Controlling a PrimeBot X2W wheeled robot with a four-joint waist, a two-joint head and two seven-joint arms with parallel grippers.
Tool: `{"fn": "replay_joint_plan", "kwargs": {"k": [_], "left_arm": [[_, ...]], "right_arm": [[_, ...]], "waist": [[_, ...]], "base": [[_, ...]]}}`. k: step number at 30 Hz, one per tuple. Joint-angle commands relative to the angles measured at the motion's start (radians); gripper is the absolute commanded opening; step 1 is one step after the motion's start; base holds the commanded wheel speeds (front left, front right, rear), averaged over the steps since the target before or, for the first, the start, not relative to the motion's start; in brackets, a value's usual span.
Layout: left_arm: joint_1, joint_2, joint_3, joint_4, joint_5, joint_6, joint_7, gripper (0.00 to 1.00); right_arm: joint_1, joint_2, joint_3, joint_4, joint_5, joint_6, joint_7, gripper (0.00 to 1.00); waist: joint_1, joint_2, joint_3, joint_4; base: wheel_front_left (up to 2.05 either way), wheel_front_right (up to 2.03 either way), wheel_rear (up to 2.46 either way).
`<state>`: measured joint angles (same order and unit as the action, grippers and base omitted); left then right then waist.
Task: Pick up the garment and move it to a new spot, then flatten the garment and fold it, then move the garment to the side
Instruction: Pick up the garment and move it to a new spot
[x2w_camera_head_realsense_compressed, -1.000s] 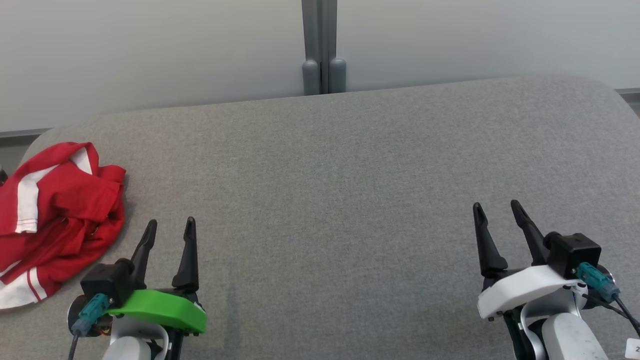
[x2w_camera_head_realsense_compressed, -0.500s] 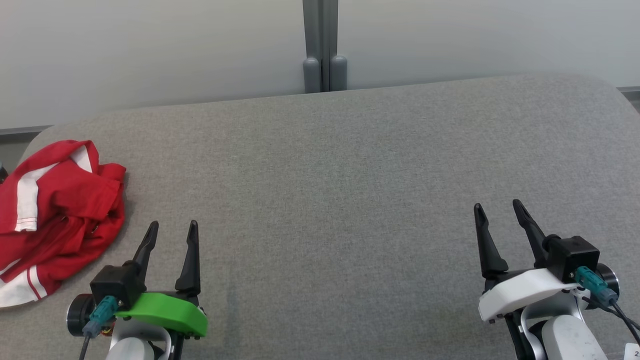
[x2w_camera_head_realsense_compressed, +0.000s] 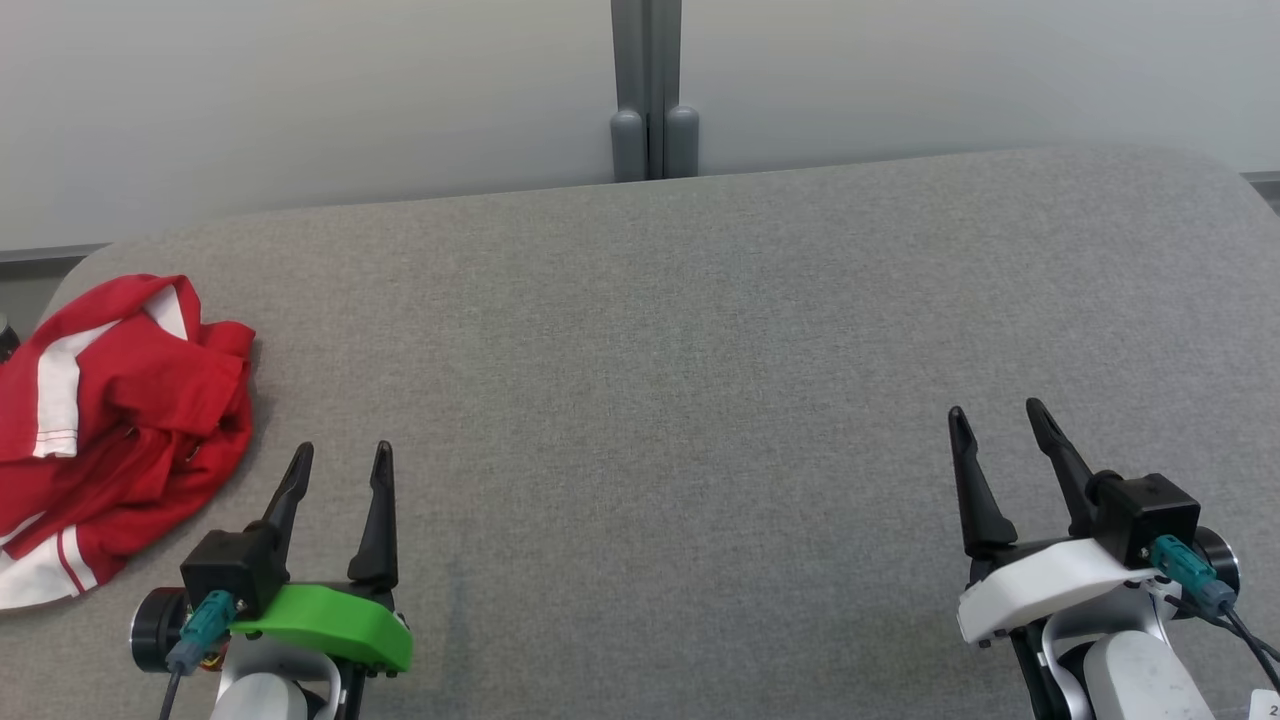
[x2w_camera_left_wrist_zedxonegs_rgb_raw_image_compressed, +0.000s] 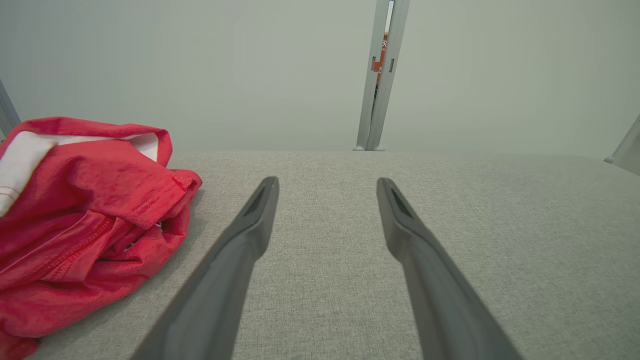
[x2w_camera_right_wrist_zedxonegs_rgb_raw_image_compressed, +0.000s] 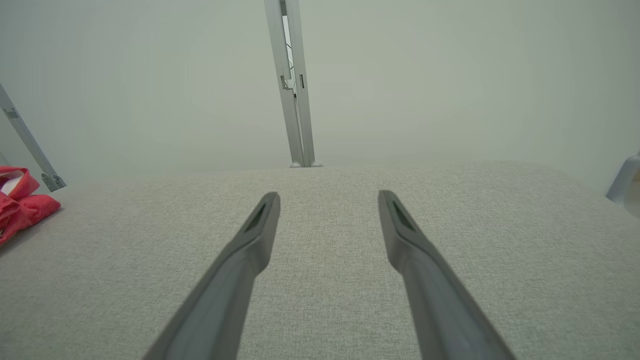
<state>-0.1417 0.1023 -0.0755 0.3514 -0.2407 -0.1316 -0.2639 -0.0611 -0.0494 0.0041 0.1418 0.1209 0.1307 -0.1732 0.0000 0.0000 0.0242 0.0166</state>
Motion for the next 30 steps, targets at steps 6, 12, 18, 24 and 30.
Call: {"fn": "replay_joint_plan", "kwargs": {"k": [6,12,18,24,30], "left_arm": [[-0.026,-0.005,0.019,0.005,0.010,0.006,-0.001,1.00],[-0.043,-0.007,0.052,0.016,0.019,0.018,-0.001,1.00],[-0.051,-0.006,0.088,0.011,0.023,0.025,-0.001,1.00],[-0.039,-0.005,0.119,-0.003,0.029,0.025,-0.001,1.00],[-0.030,-0.013,0.139,-0.012,0.031,0.020,-0.001,1.00]], "right_arm": [[0.003,-0.002,-0.004,-0.014,0.002,0.000,-0.005,1.00],[-0.011,-0.002,0.019,-0.045,0.012,0.000,0.003,1.00],[-0.025,-0.002,0.048,-0.067,0.013,0.000,0.010,1.00],[-0.043,-0.003,0.081,-0.075,0.013,0.000,0.011,1.00],[-0.046,-0.003,0.089,-0.070,0.019,0.000,0.015,1.00]], "waist": [[0.0000,0.0000,0.005,0.030],[0.0000,0.0000,0.016,0.102],[0.0000,0.0000,0.032,0.197],[0.0000,0.0000,0.038,0.288],[0.0000,0.0000,0.040,0.354]], "base": [[0.00,0.00,0.00],[0.00,0.00,0.00],[0.00,0.00,0.00],[0.00,0.00,0.00],[0.00,0.00,0.00]]}}
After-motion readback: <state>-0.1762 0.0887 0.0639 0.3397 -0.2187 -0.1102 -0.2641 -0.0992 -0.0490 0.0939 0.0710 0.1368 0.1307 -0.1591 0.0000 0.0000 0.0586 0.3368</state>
